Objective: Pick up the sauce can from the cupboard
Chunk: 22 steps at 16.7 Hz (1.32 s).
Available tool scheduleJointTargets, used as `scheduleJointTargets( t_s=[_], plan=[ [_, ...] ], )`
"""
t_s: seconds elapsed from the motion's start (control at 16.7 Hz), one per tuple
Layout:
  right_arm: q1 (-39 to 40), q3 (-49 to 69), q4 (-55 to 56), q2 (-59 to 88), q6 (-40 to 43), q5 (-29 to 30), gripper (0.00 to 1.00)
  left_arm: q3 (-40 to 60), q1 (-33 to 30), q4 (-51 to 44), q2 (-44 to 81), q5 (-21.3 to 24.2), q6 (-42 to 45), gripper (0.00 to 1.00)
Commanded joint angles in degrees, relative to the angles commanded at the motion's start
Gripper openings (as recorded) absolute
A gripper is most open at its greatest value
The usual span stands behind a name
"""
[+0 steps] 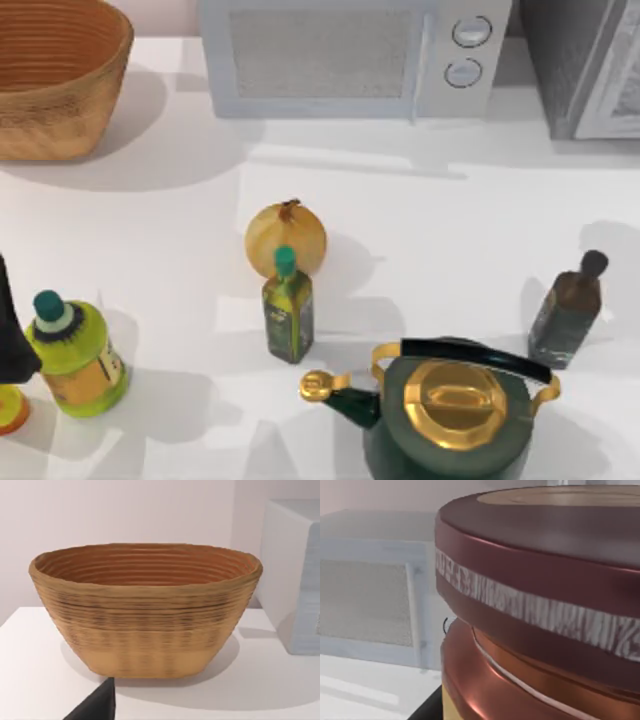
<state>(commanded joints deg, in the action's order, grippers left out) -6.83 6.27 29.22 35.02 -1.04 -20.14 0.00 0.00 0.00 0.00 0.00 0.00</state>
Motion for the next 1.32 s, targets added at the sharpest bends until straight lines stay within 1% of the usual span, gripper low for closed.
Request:
scheduleJointTargets(
  t_s=[1.32],
  plan=[
    [-11.16,8.83,42.41,50.86,-0.73,-28.46,0.0,0.0,0.0,0.0,0.0,0.0,0.0,1.0]
  ],
)
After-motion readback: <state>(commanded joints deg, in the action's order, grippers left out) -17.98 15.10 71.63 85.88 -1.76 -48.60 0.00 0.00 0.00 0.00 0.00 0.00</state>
